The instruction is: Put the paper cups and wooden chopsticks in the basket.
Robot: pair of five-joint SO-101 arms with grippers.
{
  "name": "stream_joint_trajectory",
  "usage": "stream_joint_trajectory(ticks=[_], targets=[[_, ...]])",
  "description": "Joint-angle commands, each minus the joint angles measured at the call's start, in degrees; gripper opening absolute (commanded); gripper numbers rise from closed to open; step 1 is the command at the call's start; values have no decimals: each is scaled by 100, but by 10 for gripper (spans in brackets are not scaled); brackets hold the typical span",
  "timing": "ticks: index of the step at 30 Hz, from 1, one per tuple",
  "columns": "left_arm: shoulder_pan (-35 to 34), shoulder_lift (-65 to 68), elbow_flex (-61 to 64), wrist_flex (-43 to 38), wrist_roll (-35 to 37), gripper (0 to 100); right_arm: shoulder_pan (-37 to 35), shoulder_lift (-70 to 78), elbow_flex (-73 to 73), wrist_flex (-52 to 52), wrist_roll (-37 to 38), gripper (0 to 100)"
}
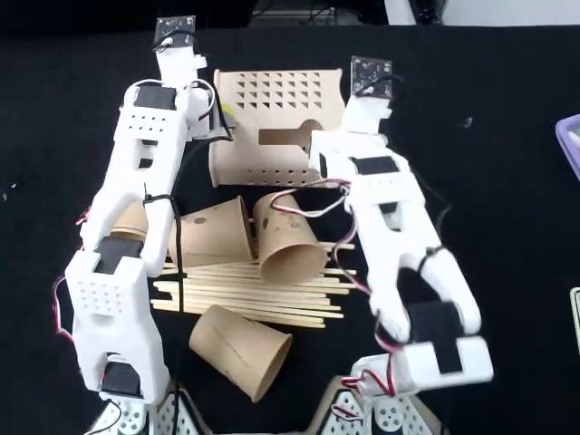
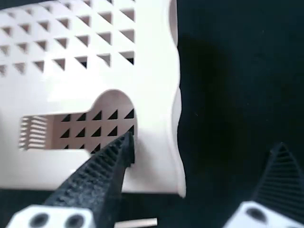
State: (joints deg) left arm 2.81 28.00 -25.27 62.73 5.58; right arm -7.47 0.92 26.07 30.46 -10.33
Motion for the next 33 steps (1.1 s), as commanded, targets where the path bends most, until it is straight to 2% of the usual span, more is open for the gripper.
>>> stream_joint_trajectory(ticks=[1,5,8,10,14,15,16,24,33], targets=[[286,-44,101,114,-26,300,-70,523,-901,343,-26,420],[268,-44,110,114,-26,300,-149,1051,-1789,1275,-26,420],[268,-44,110,114,-26,300,-149,1262,-2185,1705,237,400],[268,-44,110,114,-26,300,-141,1341,-2308,1802,413,312],[251,-44,110,114,-26,300,-105,1305,-2334,1776,404,31],[242,-44,110,114,-26,300,-105,1279,-2343,1776,431,5],[233,-44,110,114,-26,300,-105,1235,-2325,1776,422,31],[242,-114,-92,123,-35,300,149,673,-2325,1776,457,10],[-57,-334,-1147,747,-35,300,158,-127,-2369,1776,905,10]])
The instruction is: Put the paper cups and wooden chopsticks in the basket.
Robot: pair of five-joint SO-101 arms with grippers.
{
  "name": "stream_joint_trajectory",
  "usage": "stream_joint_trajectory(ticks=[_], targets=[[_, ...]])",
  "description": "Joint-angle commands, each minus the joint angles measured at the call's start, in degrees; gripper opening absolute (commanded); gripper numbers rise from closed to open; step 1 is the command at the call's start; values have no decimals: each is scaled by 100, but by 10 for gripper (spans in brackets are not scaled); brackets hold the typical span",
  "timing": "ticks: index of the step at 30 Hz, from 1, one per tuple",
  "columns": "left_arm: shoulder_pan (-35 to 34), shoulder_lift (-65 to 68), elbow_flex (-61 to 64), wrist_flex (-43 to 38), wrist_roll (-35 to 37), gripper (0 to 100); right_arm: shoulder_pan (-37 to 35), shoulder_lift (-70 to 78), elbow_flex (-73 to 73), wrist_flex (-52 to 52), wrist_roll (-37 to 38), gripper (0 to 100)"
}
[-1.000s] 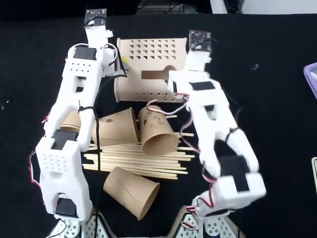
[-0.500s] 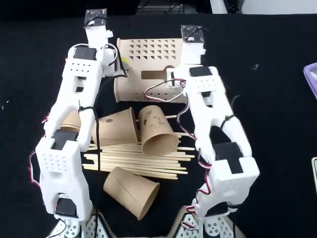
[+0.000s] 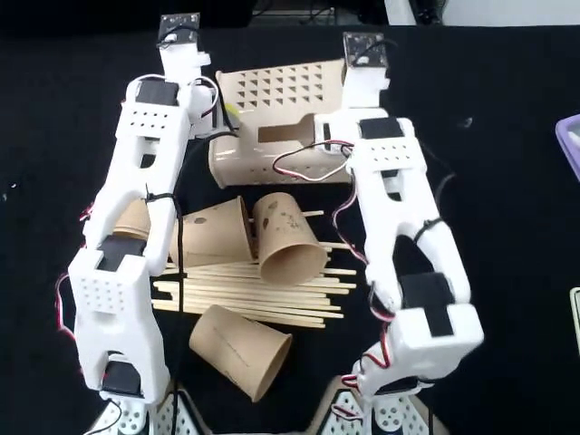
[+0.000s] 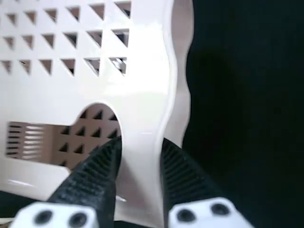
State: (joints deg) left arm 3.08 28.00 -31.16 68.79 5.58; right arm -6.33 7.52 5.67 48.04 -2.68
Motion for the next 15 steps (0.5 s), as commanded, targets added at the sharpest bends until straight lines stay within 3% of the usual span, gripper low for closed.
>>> stream_joint_trajectory(ticks=[1,9,15], targets=[[-145,-352,-699,229,-35,300,44,-936,-330,18,229,10],[-708,-413,-1613,1134,-35,302,-141,-1622,-330,-185,1240,10],[-1121,-360,-1631,1741,-35,300,-862,-1622,-215,79,2040,10]])
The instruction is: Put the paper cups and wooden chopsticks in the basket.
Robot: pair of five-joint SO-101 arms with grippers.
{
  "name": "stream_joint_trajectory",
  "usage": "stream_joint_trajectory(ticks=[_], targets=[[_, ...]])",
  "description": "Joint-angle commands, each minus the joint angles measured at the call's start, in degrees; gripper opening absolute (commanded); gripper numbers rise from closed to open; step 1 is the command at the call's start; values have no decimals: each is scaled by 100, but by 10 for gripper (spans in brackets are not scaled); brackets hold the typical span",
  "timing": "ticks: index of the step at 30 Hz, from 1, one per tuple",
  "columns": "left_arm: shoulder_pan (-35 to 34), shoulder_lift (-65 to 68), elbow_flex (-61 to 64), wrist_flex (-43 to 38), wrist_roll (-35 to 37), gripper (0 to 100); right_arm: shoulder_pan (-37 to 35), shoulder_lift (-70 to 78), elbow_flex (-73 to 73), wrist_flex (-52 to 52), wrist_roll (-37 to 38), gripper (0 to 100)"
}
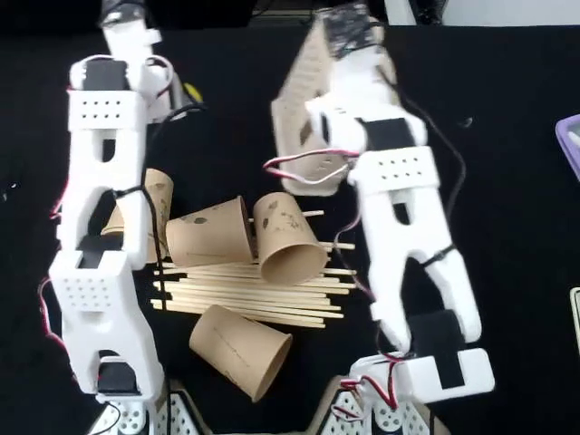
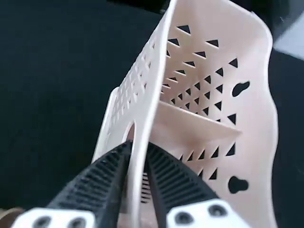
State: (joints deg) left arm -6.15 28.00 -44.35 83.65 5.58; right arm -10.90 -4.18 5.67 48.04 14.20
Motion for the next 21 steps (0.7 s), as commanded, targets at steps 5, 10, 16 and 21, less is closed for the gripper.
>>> stream_joint_trajectory(ticks=[5,10,16,21], targets=[[-409,-352,-303,598,-35,300,-721,-505,48,273,580,10],[-435,-352,-303,686,-35,300,-923,-462,224,273,563,23],[-426,-352,-303,747,-35,300,-1196,-505,374,281,536,229],[-426,-352,-303,738,-35,300,-1204,-514,31,440,167,236]])
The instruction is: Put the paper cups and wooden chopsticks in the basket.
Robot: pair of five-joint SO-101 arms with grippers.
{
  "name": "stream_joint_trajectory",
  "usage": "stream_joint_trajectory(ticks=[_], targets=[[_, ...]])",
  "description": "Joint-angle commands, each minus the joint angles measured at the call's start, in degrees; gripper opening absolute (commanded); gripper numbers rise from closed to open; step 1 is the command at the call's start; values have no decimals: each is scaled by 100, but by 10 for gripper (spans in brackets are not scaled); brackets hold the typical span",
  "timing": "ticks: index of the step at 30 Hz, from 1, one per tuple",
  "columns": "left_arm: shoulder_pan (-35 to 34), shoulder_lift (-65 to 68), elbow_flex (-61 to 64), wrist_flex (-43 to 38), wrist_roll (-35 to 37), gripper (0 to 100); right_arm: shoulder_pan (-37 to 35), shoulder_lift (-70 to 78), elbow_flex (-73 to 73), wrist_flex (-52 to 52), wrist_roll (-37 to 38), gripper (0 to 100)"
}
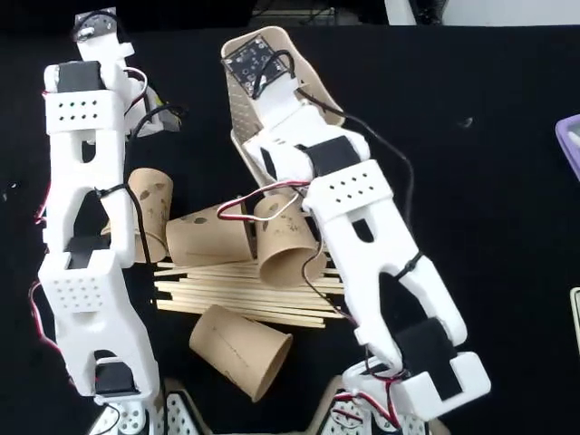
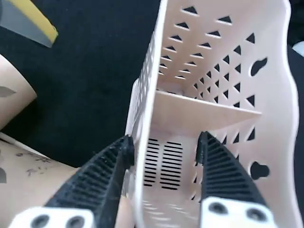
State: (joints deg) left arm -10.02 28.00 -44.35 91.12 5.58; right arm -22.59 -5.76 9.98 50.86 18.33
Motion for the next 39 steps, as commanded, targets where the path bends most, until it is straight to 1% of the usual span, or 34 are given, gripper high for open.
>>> stream_joint_trajectory(ticks=[1,4,9,11,13,16,18,22,26,34,36,39], targets=[[-40,-352,-303,-18,-35,300,-26,-356,-576,273,-325,237],[-40,-352,-330,-18,-35,300,-26,-365,-1314,721,-580,237],[-40,-352,-312,-18,-35,300,35,-541,-2668,1477,-1319,237],[-40,-352,-303,-9,-35,300,237,-637,-3029,1785,-1538,237],[-40,-352,-303,18,-35,300,624,-690,-3222,2040,-1855,237],[-22,-352,-303,18,-35,300,1248,-637,-3029,2171,-2303,237],[-4,-352,-303,0,-35,300,1433,-462,-2659,2136,-2321,237],[4,-352,-303,-18,-35,300,1407,163,-2044,1591,-2382,238],[4,-352,-303,18,-35,300,1363,681,-2053,1248,-2382,238],[4,-352,-303,18,-35,300,1424,1209,-2158,1327,-2330,229],[4,-352,-303,18,-35,300,1459,1270,-2149,1398,-2330,176],[4,-352,-303,18,-35,300,1459,1341,-2149,1415,-2321,20]])
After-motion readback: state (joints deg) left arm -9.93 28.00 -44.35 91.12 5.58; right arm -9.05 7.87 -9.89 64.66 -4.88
